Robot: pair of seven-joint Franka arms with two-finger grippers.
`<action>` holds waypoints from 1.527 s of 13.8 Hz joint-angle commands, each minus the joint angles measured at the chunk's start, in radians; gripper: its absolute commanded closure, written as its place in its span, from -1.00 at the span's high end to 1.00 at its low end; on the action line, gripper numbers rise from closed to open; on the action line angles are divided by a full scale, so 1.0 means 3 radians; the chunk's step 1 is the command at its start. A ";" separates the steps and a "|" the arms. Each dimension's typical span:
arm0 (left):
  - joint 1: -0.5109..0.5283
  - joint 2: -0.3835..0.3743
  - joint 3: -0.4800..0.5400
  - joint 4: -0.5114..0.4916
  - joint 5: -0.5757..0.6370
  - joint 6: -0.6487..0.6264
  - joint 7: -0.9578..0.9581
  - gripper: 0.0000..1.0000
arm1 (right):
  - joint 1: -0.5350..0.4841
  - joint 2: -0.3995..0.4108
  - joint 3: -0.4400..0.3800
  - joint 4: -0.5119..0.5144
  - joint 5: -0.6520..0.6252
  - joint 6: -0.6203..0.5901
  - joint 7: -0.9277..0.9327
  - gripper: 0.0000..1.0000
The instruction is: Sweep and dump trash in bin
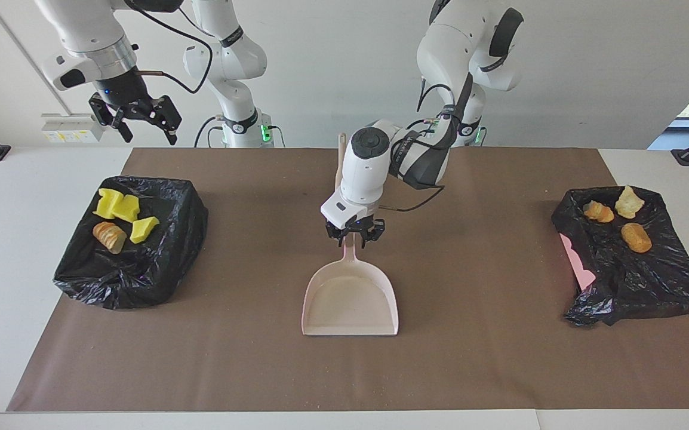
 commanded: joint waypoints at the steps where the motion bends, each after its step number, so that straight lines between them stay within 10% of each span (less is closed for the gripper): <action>1: -0.0008 -0.0042 0.0064 0.0044 -0.0006 -0.0032 0.0019 1.00 | 0.0002 0.0018 0.0052 0.0048 0.0023 -0.0050 0.0042 1.00; 7: 0.0079 -0.0880 0.0498 -0.0554 -0.0001 -0.0389 0.0555 1.00 | 0.0002 0.0018 0.0052 0.0048 0.0029 -0.0050 0.0047 1.00; 21: 0.1592 -0.2020 0.0529 -0.0452 -0.0006 -0.1780 0.2218 1.00 | 0.0232 0.0018 -0.0255 0.0043 -0.0023 -0.0055 0.0057 1.00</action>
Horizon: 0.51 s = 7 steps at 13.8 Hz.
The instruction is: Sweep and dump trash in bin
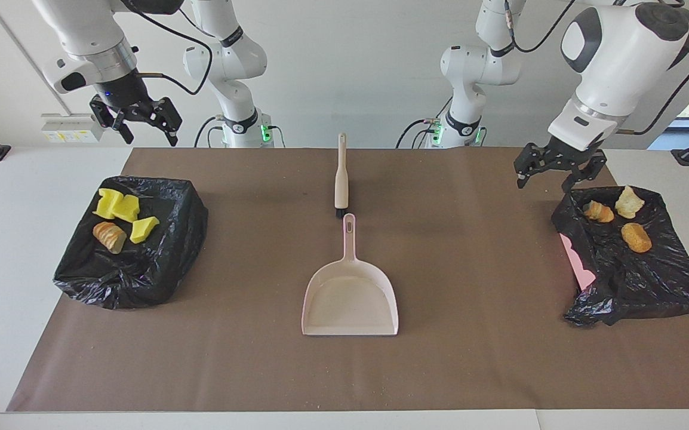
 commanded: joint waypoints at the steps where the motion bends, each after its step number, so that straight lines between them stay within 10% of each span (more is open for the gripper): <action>1: 0.0183 -0.0284 -0.0023 -0.0047 0.0001 -0.0304 0.0088 1.00 | 0.0030 -0.0002 -0.0015 0.0042 0.0004 -0.0047 0.0051 1.00; 7: 0.0225 -0.0279 0.0049 0.0158 -0.0004 -0.0530 0.0319 1.00 | 0.0061 -0.0002 0.0001 0.0042 0.0025 -0.0047 0.0051 1.00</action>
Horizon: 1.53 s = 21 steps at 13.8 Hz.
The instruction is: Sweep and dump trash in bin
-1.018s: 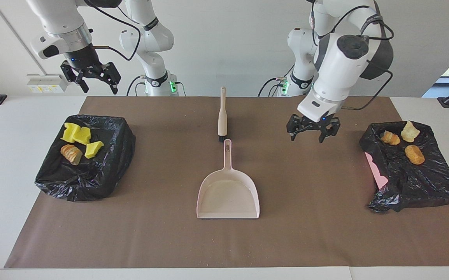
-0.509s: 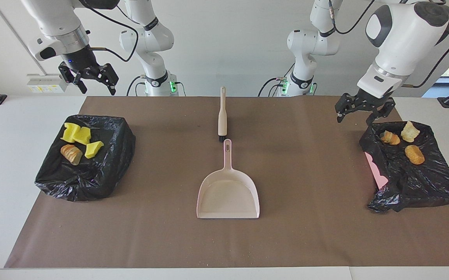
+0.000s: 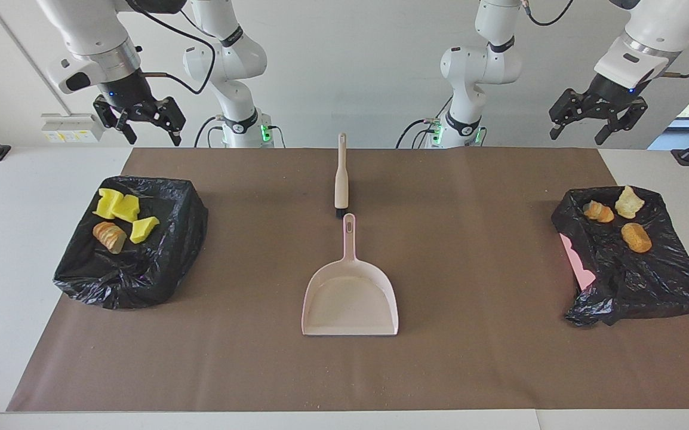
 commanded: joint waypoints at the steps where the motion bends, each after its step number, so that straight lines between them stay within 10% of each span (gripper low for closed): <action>1: 0.0022 0.0046 0.0006 0.0068 0.0001 -0.0060 0.0050 1.00 | -0.0008 -0.0002 -0.0003 0.0036 0.0023 -0.0047 0.0051 1.00; 21: 0.0548 0.0225 -0.0663 0.0513 0.0109 -0.0413 0.0025 1.00 | -0.0008 -0.0012 0.0002 0.0179 0.0023 -0.0164 0.0030 1.00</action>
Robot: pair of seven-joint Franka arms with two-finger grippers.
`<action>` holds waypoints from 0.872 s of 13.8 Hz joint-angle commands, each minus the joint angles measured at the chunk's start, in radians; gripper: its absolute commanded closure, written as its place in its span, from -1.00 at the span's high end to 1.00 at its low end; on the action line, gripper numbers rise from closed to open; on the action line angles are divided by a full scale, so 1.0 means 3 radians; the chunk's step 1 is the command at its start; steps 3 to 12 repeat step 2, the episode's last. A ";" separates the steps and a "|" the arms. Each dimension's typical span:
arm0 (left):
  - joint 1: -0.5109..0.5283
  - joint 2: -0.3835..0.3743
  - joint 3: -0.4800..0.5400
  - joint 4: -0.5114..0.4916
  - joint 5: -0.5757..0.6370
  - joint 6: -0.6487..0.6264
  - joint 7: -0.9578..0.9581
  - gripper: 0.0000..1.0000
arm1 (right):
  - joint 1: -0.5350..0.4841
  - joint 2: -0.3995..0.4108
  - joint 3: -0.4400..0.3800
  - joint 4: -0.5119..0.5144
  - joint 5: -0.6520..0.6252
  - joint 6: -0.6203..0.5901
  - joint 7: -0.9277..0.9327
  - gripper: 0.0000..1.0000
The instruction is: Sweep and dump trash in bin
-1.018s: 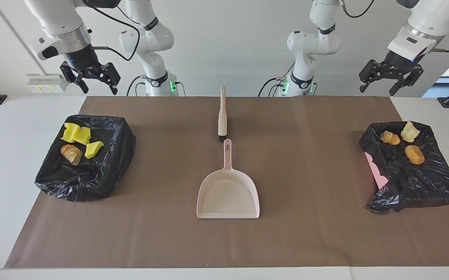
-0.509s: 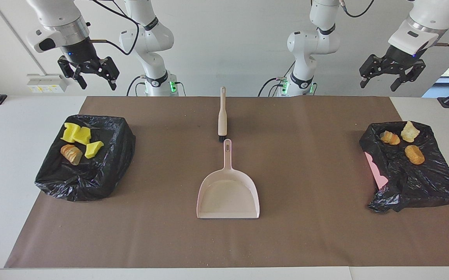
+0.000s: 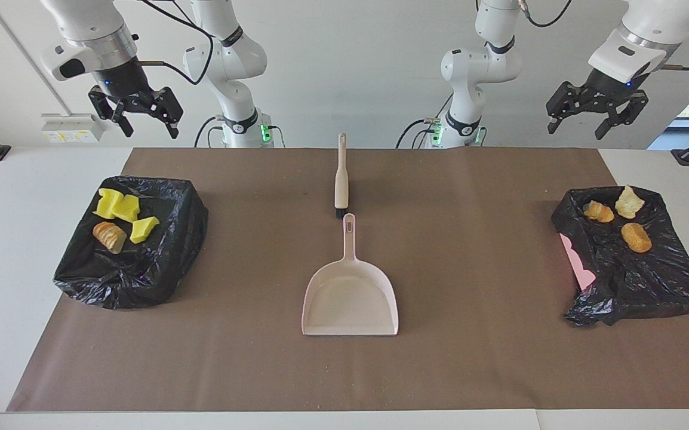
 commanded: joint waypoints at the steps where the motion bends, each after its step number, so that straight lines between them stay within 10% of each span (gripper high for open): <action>1: 0.0068 0.0023 -0.0057 0.0091 0.0052 -0.0091 0.0016 1.00 | -0.0014 -0.0008 0.0004 0.0030 0.0024 -0.0068 0.0030 1.00; 12: 0.0068 0.0023 -0.0057 0.0086 0.0052 -0.0091 0.0011 1.00 | -0.0014 -0.0008 0.0004 0.0030 0.0024 -0.0068 0.0030 1.00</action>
